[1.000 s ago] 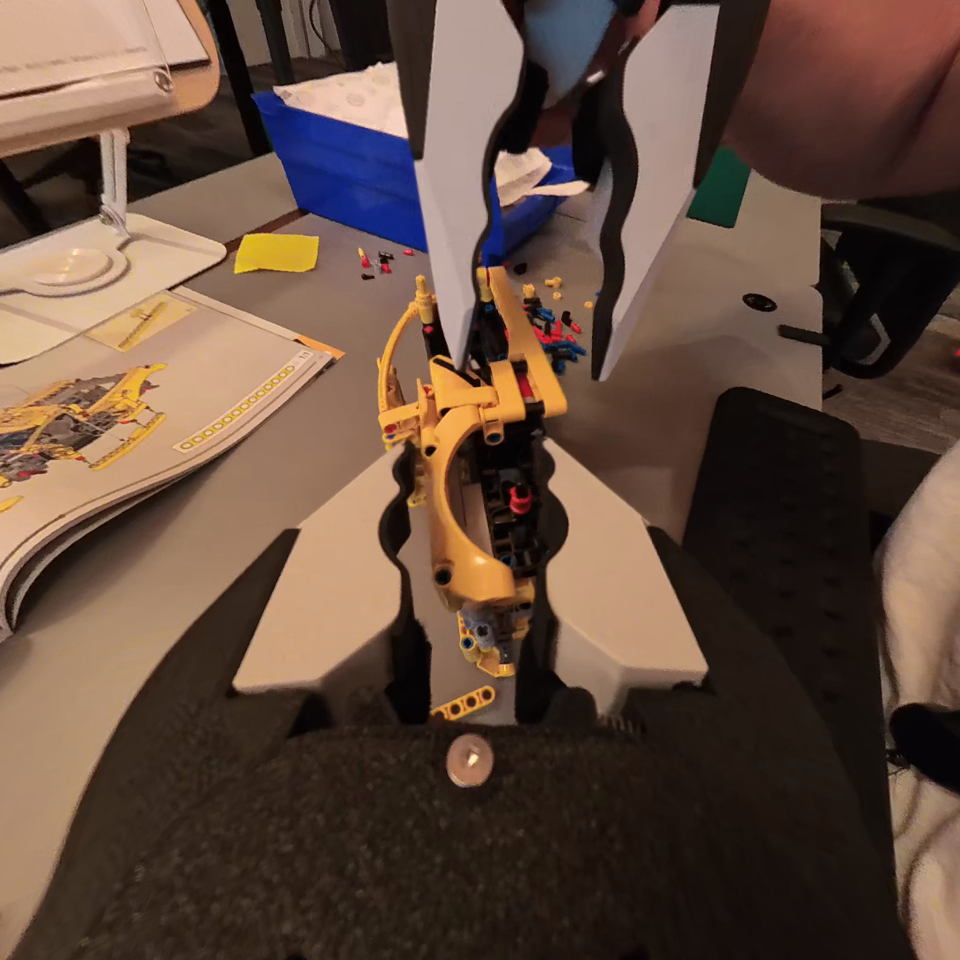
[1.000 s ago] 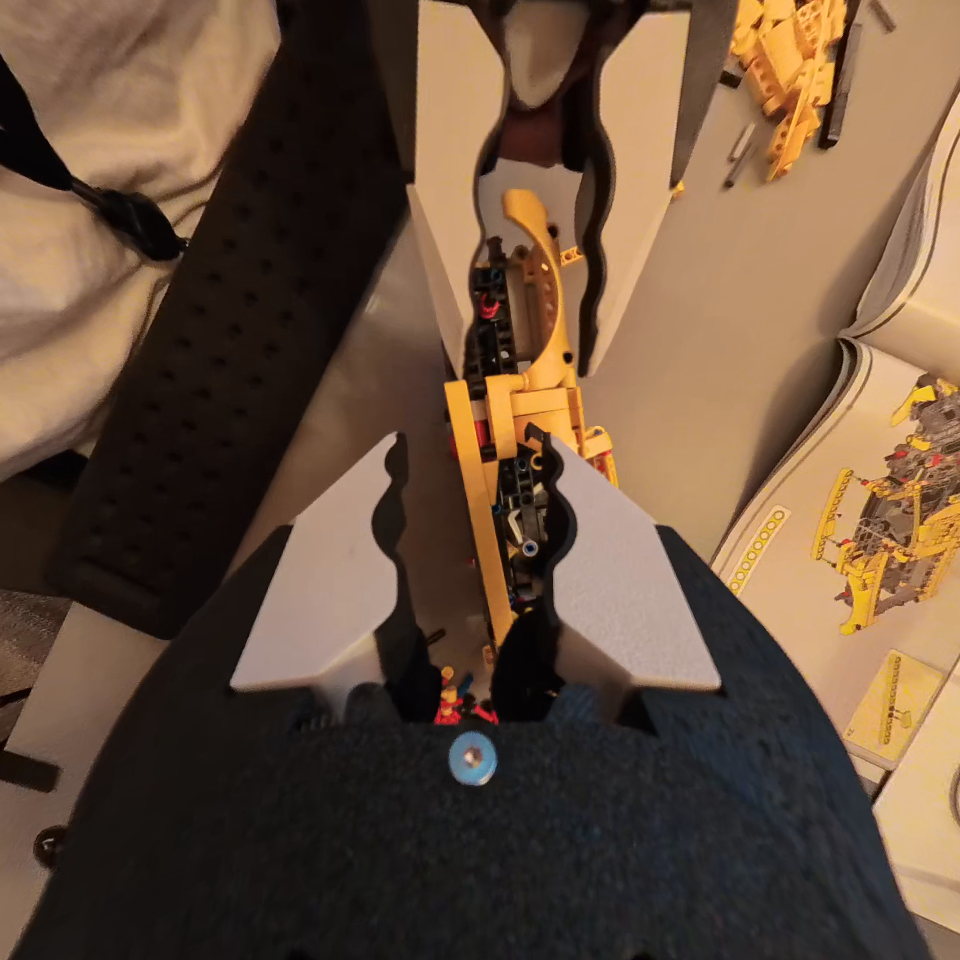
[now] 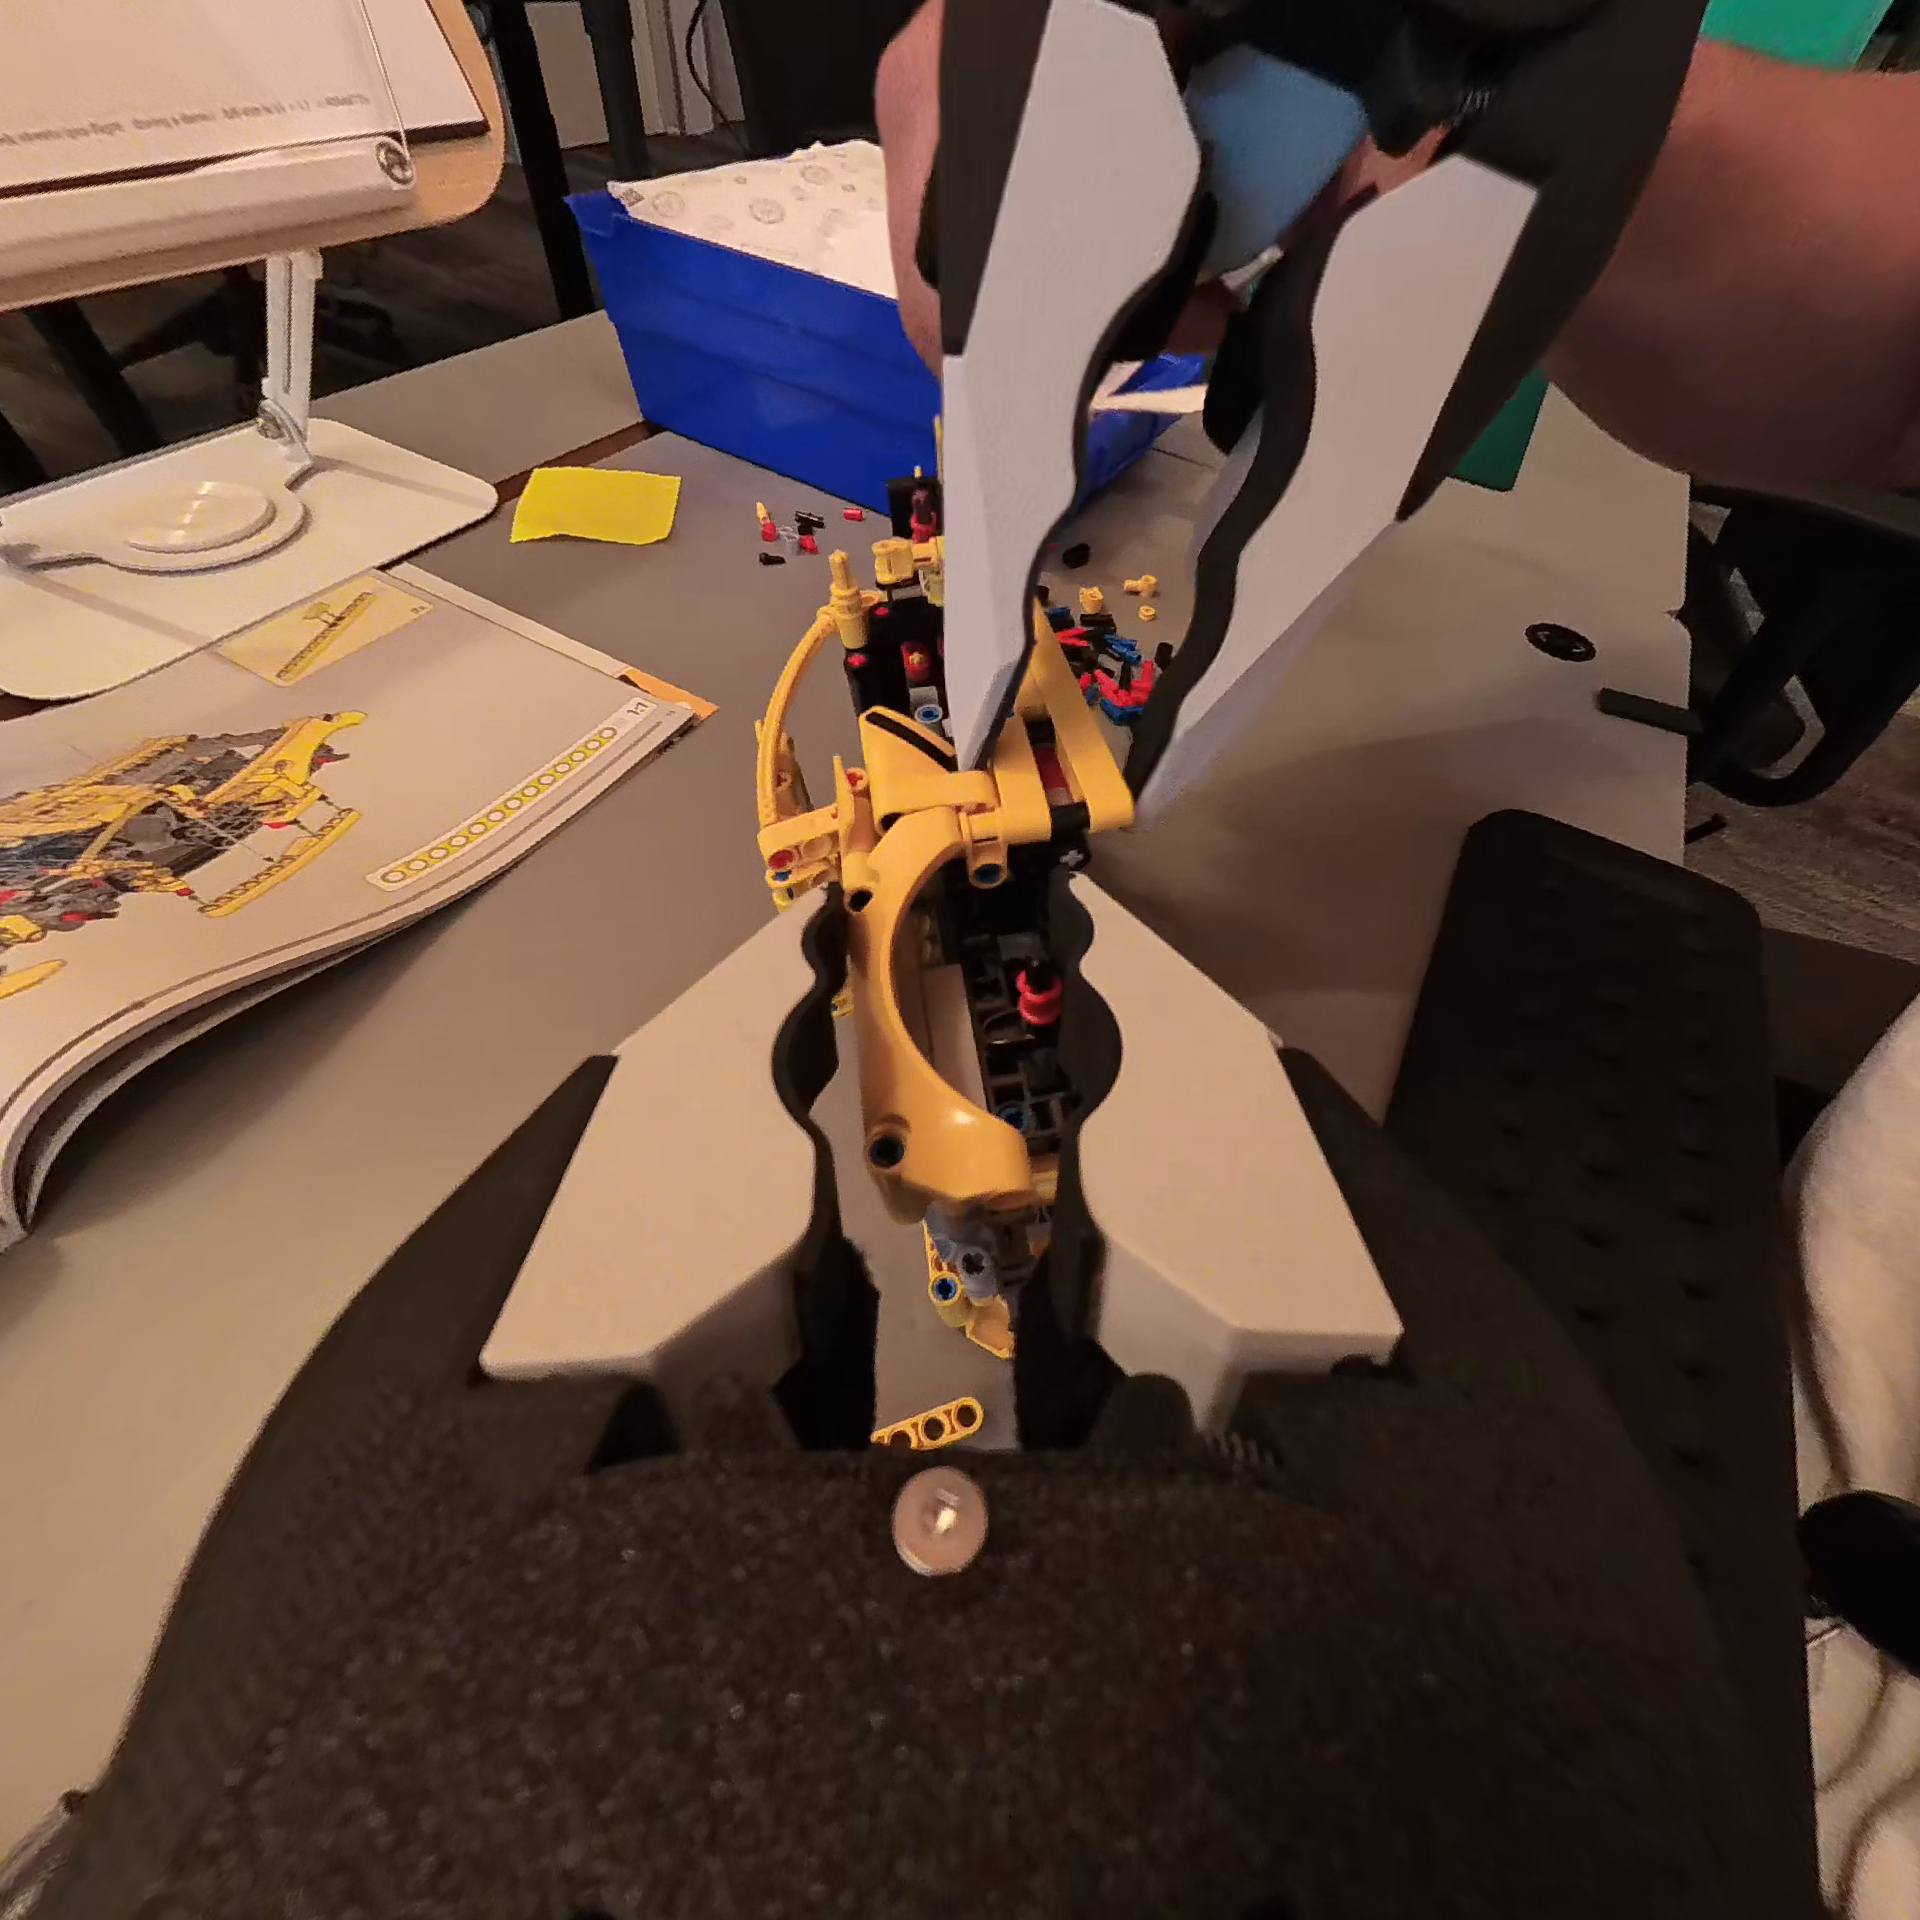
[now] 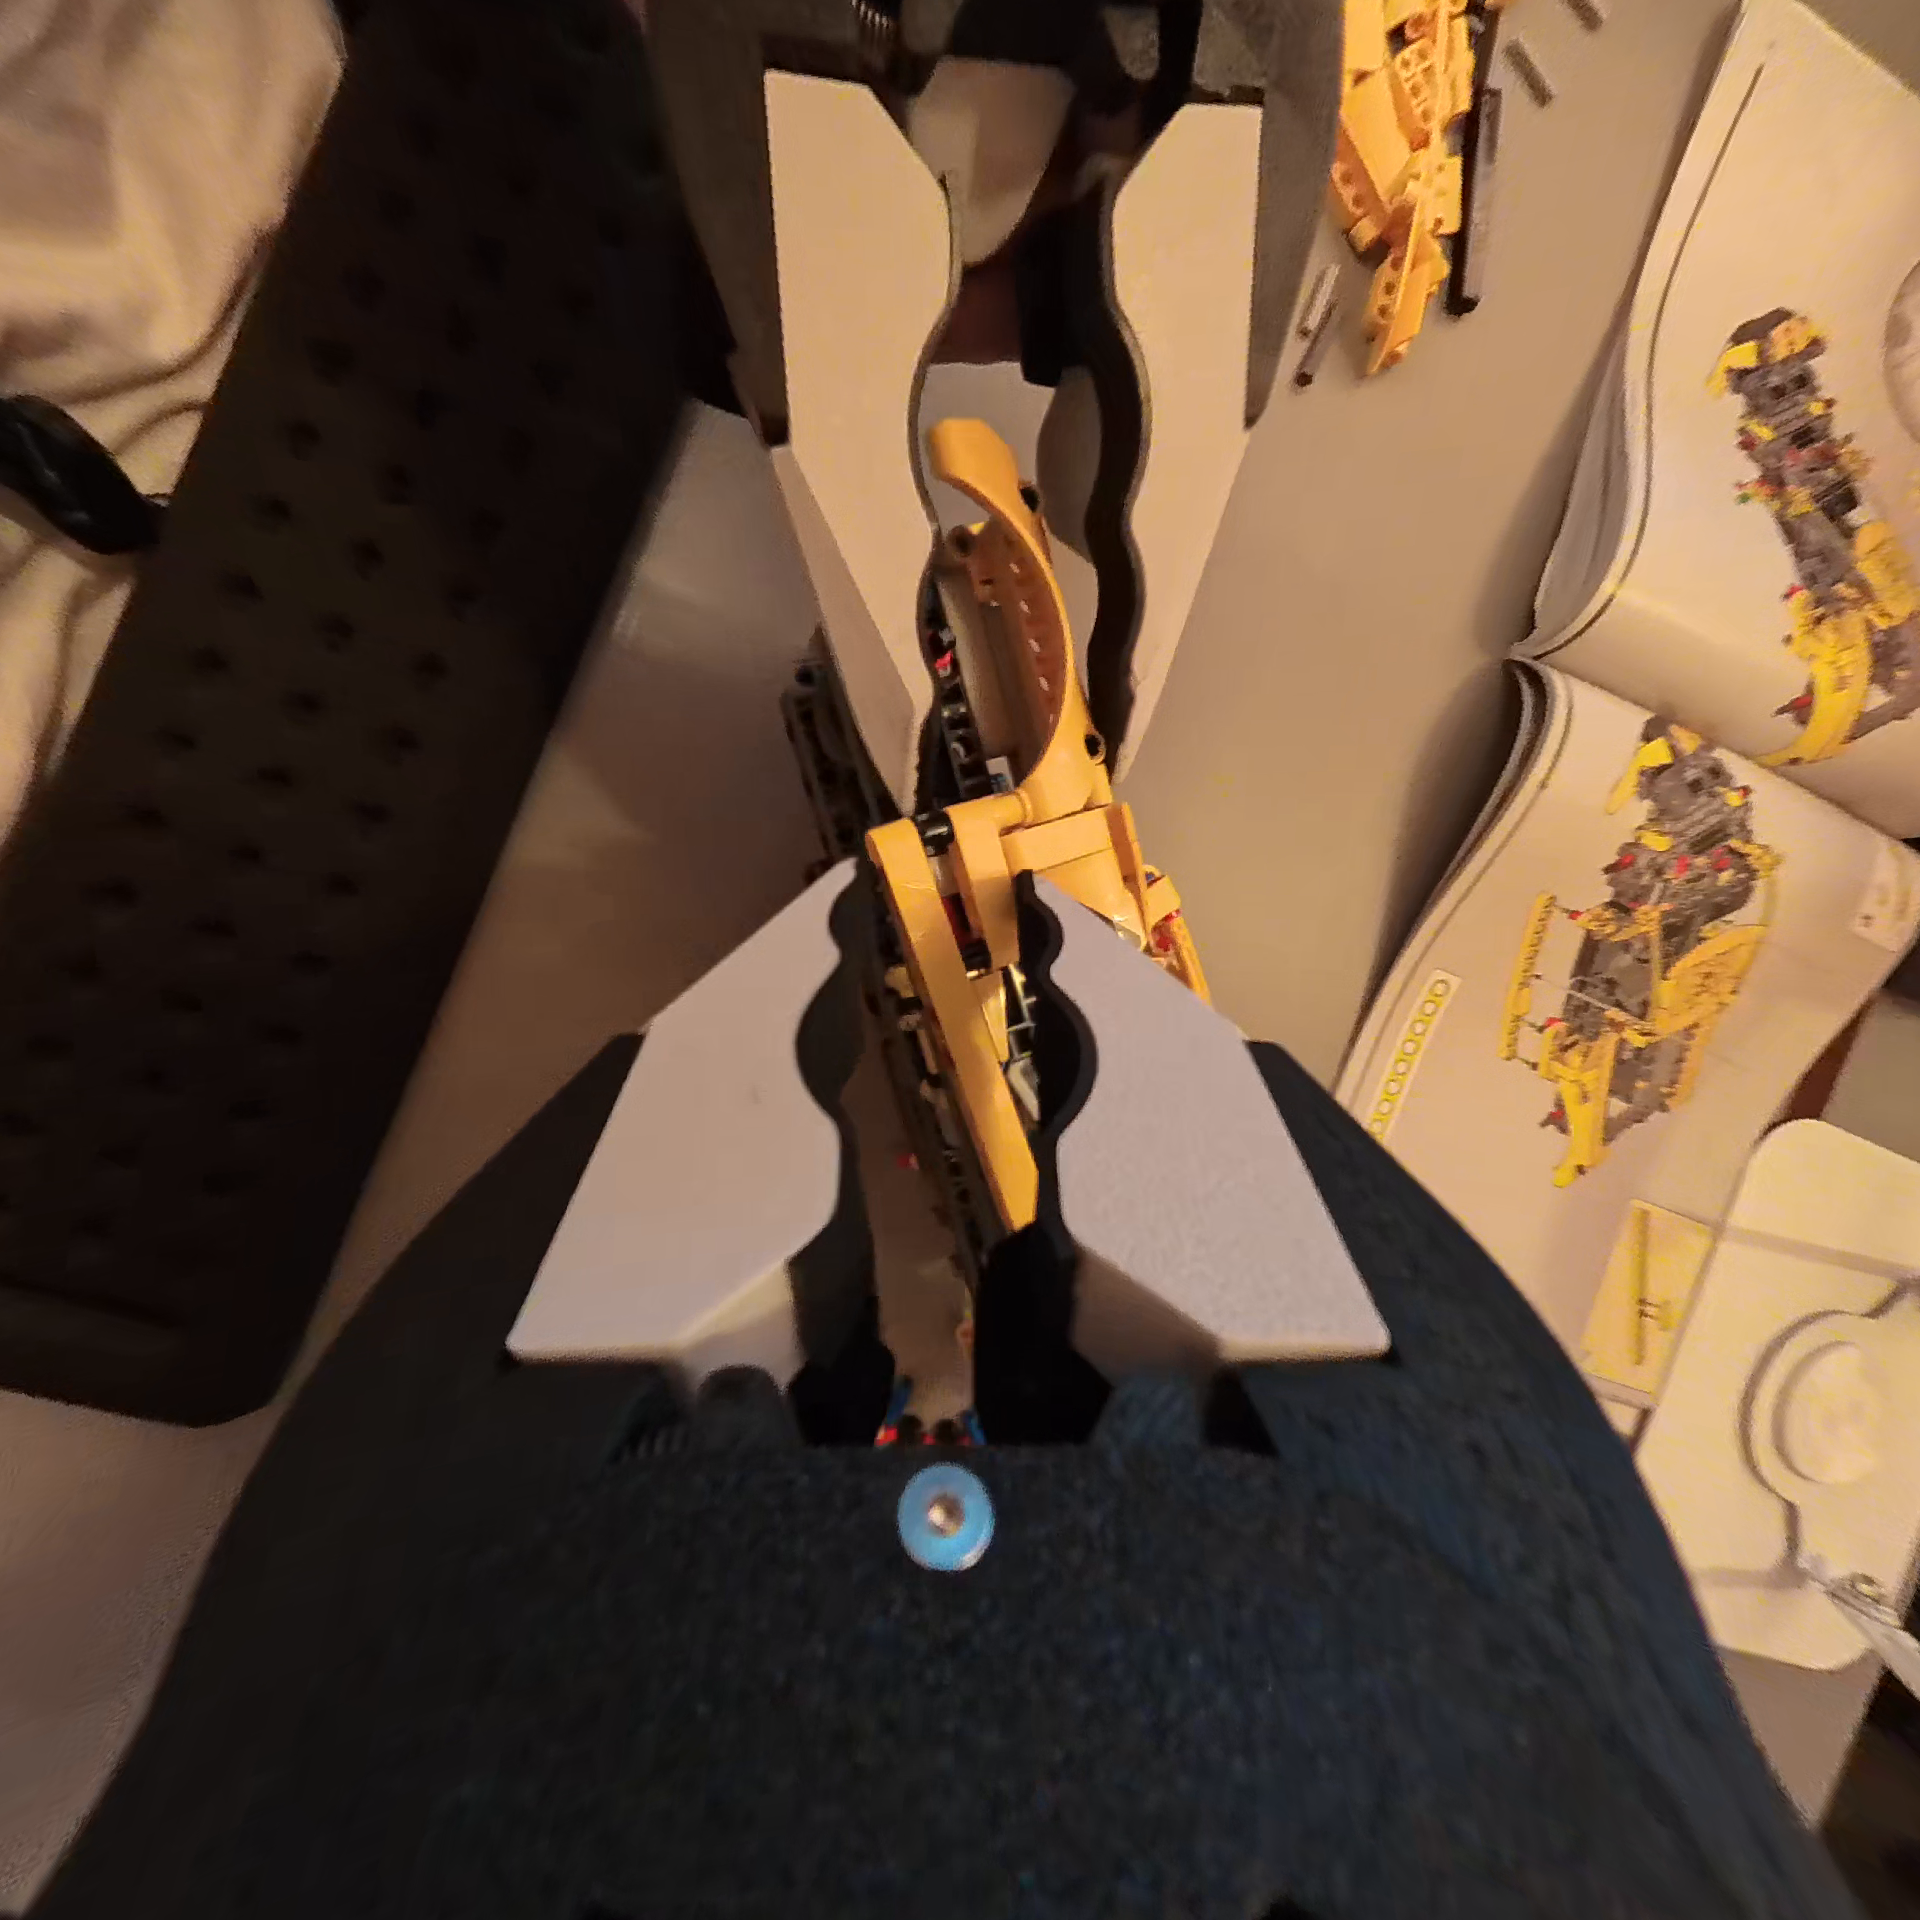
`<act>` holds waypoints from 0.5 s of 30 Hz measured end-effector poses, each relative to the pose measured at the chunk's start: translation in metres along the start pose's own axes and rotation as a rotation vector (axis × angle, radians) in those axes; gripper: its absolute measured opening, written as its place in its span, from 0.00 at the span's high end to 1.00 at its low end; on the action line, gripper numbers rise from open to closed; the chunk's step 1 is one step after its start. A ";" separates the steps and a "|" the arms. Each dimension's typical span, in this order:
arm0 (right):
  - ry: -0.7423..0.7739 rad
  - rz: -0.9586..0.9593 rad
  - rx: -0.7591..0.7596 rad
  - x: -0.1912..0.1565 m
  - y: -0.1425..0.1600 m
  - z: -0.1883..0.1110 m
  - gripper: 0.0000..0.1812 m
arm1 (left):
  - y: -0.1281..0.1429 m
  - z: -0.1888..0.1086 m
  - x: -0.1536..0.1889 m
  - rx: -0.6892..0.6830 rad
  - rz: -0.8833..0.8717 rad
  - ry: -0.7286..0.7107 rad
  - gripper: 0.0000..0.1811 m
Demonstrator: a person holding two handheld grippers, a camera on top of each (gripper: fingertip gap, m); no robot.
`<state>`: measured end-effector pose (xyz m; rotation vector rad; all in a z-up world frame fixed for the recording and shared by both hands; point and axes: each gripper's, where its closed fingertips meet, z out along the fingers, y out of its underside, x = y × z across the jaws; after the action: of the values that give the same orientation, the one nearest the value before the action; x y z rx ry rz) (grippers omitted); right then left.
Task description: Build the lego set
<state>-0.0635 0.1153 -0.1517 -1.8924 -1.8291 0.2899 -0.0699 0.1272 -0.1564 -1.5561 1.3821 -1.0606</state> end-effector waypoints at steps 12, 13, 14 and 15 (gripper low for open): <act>0.119 -0.012 -0.092 0.000 0.004 0.001 0.86 | 0.000 0.002 0.002 -0.006 0.019 -0.016 0.79; 0.119 -0.017 -0.087 -0.001 0.004 0.000 0.86 | -0.001 0.002 0.002 -0.004 0.018 -0.012 0.79; 0.112 -0.009 -0.085 -0.003 0.005 -0.001 0.86 | -0.001 0.003 0.004 -0.004 0.022 -0.011 0.79; 0.102 0.003 -0.076 -0.004 0.005 -0.002 0.86 | -0.001 0.003 0.005 -0.004 0.033 -0.013 0.79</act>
<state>-0.0586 0.1110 -0.1536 -1.9244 -1.7932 0.1236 -0.0663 0.1225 -0.1564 -1.5358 1.3967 -1.0269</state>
